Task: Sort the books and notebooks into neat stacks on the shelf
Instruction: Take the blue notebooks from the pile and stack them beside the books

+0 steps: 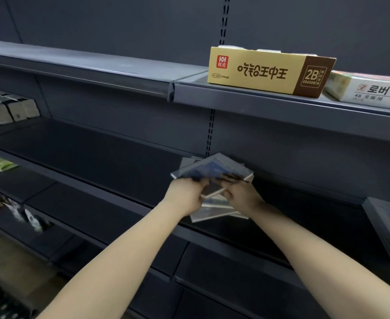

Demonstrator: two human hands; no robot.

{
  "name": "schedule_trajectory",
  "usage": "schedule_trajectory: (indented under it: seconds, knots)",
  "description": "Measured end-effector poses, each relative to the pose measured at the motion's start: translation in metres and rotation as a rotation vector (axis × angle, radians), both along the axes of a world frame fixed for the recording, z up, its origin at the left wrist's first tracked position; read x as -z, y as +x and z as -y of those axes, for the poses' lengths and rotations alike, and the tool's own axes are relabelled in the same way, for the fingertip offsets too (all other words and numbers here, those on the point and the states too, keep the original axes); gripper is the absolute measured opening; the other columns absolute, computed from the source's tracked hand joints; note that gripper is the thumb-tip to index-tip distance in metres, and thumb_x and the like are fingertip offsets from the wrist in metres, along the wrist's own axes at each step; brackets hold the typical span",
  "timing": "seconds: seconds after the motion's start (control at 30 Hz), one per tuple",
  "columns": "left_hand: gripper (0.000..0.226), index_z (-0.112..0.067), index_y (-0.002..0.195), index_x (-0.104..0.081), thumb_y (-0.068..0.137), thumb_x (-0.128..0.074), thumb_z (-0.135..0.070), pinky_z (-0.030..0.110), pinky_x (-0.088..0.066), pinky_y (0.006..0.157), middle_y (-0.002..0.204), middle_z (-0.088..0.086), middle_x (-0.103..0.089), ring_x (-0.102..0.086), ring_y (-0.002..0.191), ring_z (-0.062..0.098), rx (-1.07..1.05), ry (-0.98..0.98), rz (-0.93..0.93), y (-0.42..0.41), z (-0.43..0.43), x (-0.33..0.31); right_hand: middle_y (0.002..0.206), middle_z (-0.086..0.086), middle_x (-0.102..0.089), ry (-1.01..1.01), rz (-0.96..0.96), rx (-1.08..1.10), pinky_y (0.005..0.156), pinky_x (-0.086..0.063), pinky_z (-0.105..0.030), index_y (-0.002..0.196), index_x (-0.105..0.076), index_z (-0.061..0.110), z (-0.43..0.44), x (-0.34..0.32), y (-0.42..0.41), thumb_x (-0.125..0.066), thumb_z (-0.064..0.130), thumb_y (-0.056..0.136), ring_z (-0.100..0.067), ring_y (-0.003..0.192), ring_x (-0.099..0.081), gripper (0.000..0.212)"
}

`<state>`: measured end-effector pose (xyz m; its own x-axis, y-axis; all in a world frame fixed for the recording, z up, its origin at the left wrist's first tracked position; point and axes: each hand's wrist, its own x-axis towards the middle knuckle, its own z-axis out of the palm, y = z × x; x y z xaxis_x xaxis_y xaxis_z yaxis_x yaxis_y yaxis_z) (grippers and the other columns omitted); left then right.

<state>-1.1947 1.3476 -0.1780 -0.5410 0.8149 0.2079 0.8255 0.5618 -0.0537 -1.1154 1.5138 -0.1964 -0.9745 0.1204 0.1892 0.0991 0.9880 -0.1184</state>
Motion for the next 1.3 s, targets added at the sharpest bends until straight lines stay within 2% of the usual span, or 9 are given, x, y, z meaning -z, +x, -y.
schedule_trajectory:
  seconds: [0.07, 0.2, 0.37, 0.5, 0.7, 0.87, 0.97, 1.17, 1.3]
  knots:
    - [0.051, -0.035, 0.138, -0.037, 0.093, -0.039, -0.010, 0.033, -0.046, 0.083, 0.140, 0.002, -0.046, -0.051, 0.117, 0.027, -0.013, 0.014, 0.188, -0.007, 0.007, 0.005, 0.152, -0.003, -0.032, -0.017, 0.013, 0.008, 0.114, -0.008, -0.021, 0.142, -0.039, 0.022, 0.000, -0.002, 0.002, -0.047, 0.011, 0.095, -0.017, 0.142, -0.024, 0.050]
    - [0.070, -0.039, 0.145, -0.022, 0.090, -0.035, 0.003, 0.040, -0.023, 0.115, 0.158, 0.000, -0.012, -0.012, 0.144, 0.029, -0.015, -0.061, 0.217, -0.009, 0.008, 0.013, 0.154, -0.001, -0.027, 0.010, 0.074, 0.055, 0.113, -0.008, -0.020, 0.145, -0.034, 0.024, 0.008, -0.010, 0.006, -0.043, 0.015, 0.097, -0.016, 0.143, -0.021, 0.050]
    - [0.055, -0.029, 0.137, -0.031, 0.089, -0.043, -0.005, 0.039, -0.050, 0.080, 0.134, 0.009, -0.049, -0.055, 0.109, 0.032, 0.041, -0.127, 0.042, -0.010, 0.005, 0.001, 0.131, -0.008, -0.053, 0.093, 0.173, 0.206, 0.086, -0.045, -0.033, 0.130, -0.046, 0.017, 0.045, -0.026, 0.002, -0.048, 0.041, 0.088, -0.026, 0.115, -0.052, 0.048]
    - [0.057, -0.014, 0.142, -0.024, 0.089, -0.044, -0.007, 0.038, -0.049, 0.074, 0.119, 0.012, -0.060, -0.062, 0.098, 0.032, 0.041, -0.188, -0.100, -0.011, 0.004, -0.003, 0.115, -0.007, -0.063, 0.138, 0.157, 0.244, 0.067, -0.039, -0.027, 0.119, -0.057, 0.016, 0.062, -0.035, -0.001, -0.045, 0.041, 0.092, -0.025, 0.098, -0.060, 0.039]
    - [0.051, -0.018, 0.139, -0.029, 0.091, -0.043, -0.009, 0.034, -0.042, 0.069, 0.119, 0.008, -0.060, -0.061, 0.099, 0.030, 0.114, -0.139, -0.111, -0.014, 0.007, -0.003, 0.130, -0.003, -0.057, -0.012, 0.119, 0.207, 0.093, -0.045, -0.034, 0.129, -0.053, 0.028, 0.052, -0.024, 0.011, -0.040, 0.028, 0.098, -0.024, 0.113, -0.054, 0.034]
    - [0.065, -0.042, 0.144, -0.023, 0.094, -0.039, -0.003, 0.040, -0.026, 0.112, 0.157, 0.000, -0.012, -0.012, 0.143, 0.029, 0.123, -0.074, 0.164, -0.024, 0.014, 0.011, 0.150, 0.007, -0.034, -0.162, 0.031, 0.112, 0.110, -0.015, -0.017, 0.139, -0.044, 0.029, 0.047, -0.017, 0.037, -0.042, 0.014, 0.098, -0.012, 0.139, -0.027, 0.044]
    - [0.076, -0.048, 0.145, -0.010, 0.093, -0.042, -0.002, 0.043, -0.020, 0.115, 0.159, -0.002, 0.001, 0.002, 0.145, 0.032, 0.182, -0.116, 0.148, -0.022, 0.013, 0.015, 0.152, 0.008, -0.029, -0.217, 0.010, 0.105, 0.113, -0.008, -0.016, 0.140, -0.043, 0.029, 0.041, -0.016, 0.051, -0.044, 0.010, 0.097, -0.009, 0.142, -0.020, 0.047]
    - [0.055, -0.024, 0.145, -0.024, 0.095, -0.046, -0.018, 0.040, -0.043, 0.094, 0.144, 0.015, -0.033, -0.040, 0.127, 0.035, 0.239, -0.292, -0.058, -0.001, -0.005, -0.004, 0.125, 0.000, -0.054, -0.039, 0.141, 0.211, 0.085, -0.043, -0.027, 0.121, -0.051, 0.025, 0.054, -0.022, 0.045, -0.053, 0.035, 0.089, -0.020, 0.113, -0.052, 0.033]
    - [0.041, -0.017, 0.137, -0.039, 0.096, -0.039, -0.017, 0.032, -0.042, 0.071, 0.120, 0.010, -0.060, -0.060, 0.101, 0.028, 0.308, -0.297, -0.179, 0.014, -0.019, -0.013, 0.141, -0.012, -0.040, 0.179, 0.156, 0.370, 0.095, -0.041, -0.035, 0.138, -0.033, 0.011, 0.057, -0.013, 0.042, -0.042, 0.011, 0.096, -0.029, 0.126, -0.043, 0.043]
